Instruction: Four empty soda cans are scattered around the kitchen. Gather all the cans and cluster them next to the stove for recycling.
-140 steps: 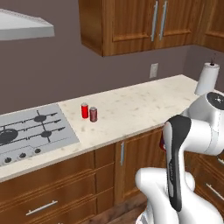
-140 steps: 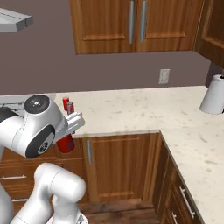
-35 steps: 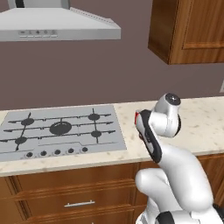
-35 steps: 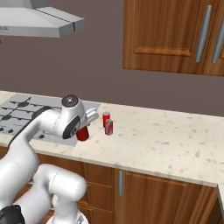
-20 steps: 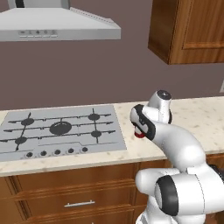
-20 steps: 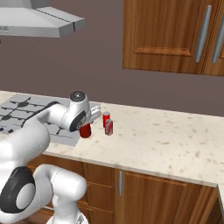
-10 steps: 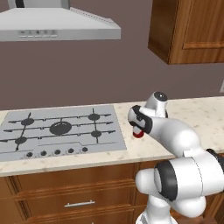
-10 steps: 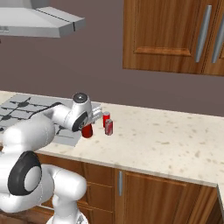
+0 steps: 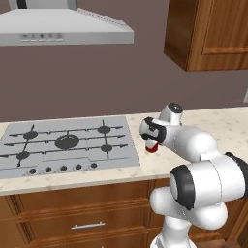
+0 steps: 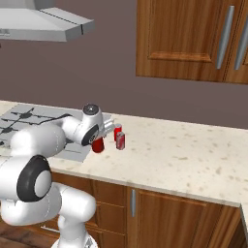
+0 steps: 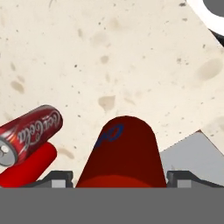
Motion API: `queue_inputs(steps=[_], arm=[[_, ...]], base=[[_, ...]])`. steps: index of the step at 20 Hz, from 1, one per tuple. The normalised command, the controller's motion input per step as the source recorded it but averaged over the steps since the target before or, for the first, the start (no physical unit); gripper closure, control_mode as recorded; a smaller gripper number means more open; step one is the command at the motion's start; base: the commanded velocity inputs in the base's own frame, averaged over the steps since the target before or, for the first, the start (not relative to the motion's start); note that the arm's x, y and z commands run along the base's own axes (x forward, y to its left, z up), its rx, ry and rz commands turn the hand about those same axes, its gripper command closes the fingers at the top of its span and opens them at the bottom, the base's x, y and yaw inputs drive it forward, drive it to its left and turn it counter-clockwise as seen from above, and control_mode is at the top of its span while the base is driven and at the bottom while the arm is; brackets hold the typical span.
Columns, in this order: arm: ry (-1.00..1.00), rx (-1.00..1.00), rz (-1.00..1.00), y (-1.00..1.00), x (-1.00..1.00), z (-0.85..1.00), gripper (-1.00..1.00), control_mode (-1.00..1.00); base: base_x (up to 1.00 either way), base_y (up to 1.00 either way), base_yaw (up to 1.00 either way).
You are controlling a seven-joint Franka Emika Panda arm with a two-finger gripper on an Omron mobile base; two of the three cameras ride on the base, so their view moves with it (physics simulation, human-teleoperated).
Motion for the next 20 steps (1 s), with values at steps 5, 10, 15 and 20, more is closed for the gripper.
queue_inputs(steps=[5,10,15,20], arm=[[0.0,0.0,0.0,0.0,0.2,-0.06,1.0,-1.0],[0.0,0.01,0.0,0.0,0.22,-0.03,1.0,-1.0],[0.02,0.01,0.0,0.0,0.2,-0.02,1.0,-1.0],[0.01,0.0,0.0,0.0,0.21,-0.07,1.0,-1.0]], base=[[0.0,0.0,0.0],[0.0,0.0,0.0],[0.0,0.0,0.0],[0.0,0.0,0.0]])
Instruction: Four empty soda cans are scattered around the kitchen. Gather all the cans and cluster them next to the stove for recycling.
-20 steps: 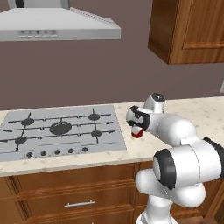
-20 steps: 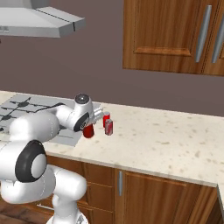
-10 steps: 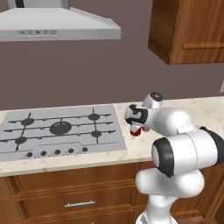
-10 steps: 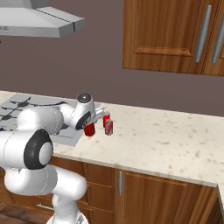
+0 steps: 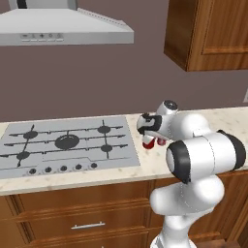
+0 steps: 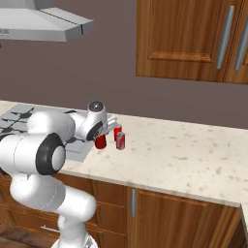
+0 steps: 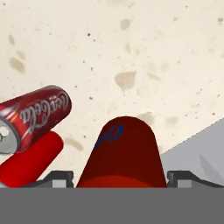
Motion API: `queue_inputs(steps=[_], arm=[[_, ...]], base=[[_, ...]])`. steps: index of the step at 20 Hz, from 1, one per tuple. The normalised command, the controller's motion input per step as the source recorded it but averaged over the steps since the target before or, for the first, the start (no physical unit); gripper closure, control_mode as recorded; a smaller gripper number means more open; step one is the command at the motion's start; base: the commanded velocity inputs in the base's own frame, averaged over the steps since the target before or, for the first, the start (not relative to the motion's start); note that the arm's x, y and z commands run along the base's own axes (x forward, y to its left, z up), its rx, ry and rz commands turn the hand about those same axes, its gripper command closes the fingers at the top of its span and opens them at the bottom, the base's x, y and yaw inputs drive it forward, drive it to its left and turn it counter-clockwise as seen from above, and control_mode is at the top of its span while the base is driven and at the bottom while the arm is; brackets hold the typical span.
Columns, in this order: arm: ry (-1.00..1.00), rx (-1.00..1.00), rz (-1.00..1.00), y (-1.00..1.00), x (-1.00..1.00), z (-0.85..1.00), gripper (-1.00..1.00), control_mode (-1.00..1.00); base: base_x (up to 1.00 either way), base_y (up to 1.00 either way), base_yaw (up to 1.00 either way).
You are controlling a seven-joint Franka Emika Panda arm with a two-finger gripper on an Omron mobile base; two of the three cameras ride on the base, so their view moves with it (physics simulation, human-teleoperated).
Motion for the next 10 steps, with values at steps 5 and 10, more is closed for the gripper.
queue_inputs(steps=[5,10], arm=[[0.01,0.0,0.0,0.0,0.21,-0.11,1.0,-1.0],[0.0,0.0,0.0,0.0,0.19,-0.1,1.0,-1.0]], base=[[0.0,0.0,0.0],[0.0,0.0,0.0]])
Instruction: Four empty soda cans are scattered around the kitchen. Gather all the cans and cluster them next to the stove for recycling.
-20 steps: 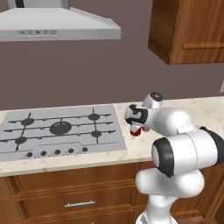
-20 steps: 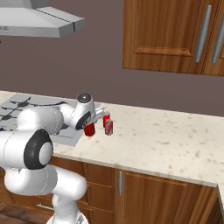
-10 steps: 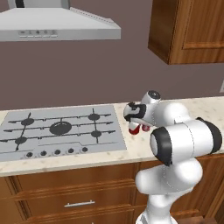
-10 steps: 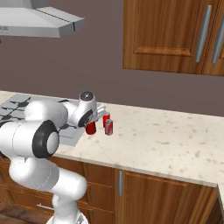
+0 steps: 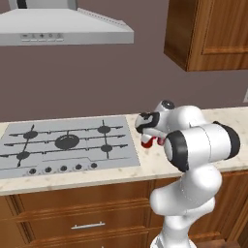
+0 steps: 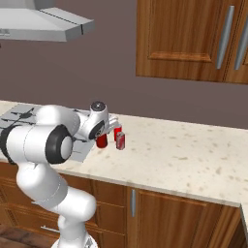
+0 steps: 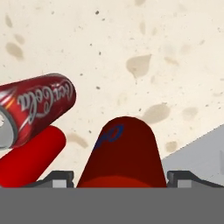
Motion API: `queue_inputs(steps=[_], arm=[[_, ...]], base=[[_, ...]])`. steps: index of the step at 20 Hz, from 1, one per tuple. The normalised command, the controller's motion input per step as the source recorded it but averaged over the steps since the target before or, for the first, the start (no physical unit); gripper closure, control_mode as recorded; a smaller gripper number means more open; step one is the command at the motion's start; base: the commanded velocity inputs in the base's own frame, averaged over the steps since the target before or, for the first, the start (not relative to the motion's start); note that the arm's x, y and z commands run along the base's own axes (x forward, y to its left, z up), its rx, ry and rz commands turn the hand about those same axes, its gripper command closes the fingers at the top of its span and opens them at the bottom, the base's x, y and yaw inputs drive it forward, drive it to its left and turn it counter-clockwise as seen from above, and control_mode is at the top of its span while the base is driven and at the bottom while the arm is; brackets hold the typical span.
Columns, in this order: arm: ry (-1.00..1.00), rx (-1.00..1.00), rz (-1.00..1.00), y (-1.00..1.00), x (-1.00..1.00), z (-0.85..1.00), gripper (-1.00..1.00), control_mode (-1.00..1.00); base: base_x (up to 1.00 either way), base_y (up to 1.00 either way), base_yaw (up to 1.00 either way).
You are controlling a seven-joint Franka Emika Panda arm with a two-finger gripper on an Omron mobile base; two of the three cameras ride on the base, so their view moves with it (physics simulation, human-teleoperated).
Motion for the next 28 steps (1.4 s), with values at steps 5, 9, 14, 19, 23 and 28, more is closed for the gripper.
queue_inputs(steps=[5,9,14,19,23,28], arm=[[0.0,0.0,0.0,0.0,0.17,-0.1,1.0,-1.0],[0.0,0.0,0.0,0.0,0.15,-0.12,1.0,-1.0],[0.0,0.0,0.0,0.0,0.13,-0.1,1.0,-1.0],[0.0,0.0,0.0,0.0,0.09,-0.14,1.0,-1.0],[0.0,0.0,0.0,0.0,0.07,-0.15,1.0,-1.0],[0.0,0.0,0.0,0.0,0.06,-0.16,1.0,-1.0]], base=[[0.0,0.0,0.0],[0.0,0.0,0.0],[0.0,0.0,0.0],[0.0,0.0,0.0],[0.0,0.0,0.0],[0.0,0.0,0.0]])
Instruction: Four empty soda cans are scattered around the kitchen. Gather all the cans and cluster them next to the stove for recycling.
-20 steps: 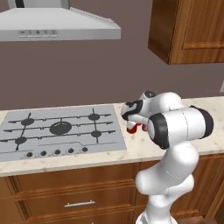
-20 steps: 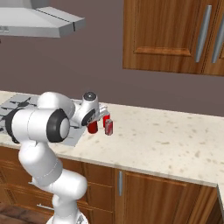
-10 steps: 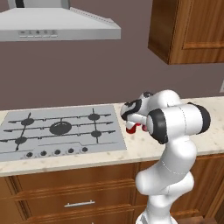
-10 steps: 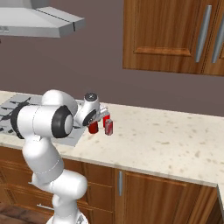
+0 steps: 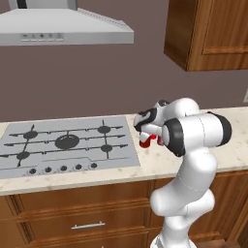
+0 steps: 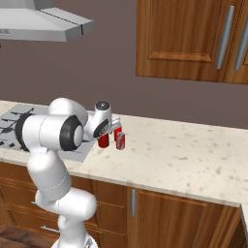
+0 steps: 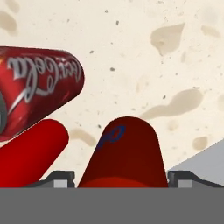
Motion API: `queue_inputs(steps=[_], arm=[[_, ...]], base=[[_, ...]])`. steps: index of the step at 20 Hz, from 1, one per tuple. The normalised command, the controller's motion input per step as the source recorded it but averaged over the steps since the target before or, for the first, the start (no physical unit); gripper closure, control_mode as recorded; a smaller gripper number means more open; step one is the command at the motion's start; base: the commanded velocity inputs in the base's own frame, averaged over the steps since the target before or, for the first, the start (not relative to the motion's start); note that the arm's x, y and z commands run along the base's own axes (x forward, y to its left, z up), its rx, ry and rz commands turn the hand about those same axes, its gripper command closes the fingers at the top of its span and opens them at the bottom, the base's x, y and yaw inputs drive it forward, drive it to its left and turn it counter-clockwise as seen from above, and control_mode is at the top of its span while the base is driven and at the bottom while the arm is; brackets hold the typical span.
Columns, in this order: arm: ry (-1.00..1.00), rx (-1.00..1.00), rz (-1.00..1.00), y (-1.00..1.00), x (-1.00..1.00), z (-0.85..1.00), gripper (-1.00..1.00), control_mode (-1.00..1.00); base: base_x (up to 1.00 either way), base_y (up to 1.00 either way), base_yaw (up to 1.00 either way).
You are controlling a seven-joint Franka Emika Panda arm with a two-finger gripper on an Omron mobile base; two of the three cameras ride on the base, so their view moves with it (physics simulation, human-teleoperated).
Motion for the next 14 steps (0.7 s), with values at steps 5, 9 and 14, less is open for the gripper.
queue_inputs(steps=[5,9,14], arm=[[0.0,0.0,0.0,0.0,0.01,-0.14,1.0,-1.0],[0.0,0.0,0.0,0.01,0.0,-0.12,1.0,-1.0],[0.04,0.0,0.0,0.01,-0.01,-0.07,-1.0,-1.0]], base=[[0.0,0.0,0.0],[0.0,0.0,0.0],[0.0,0.0,0.0]])
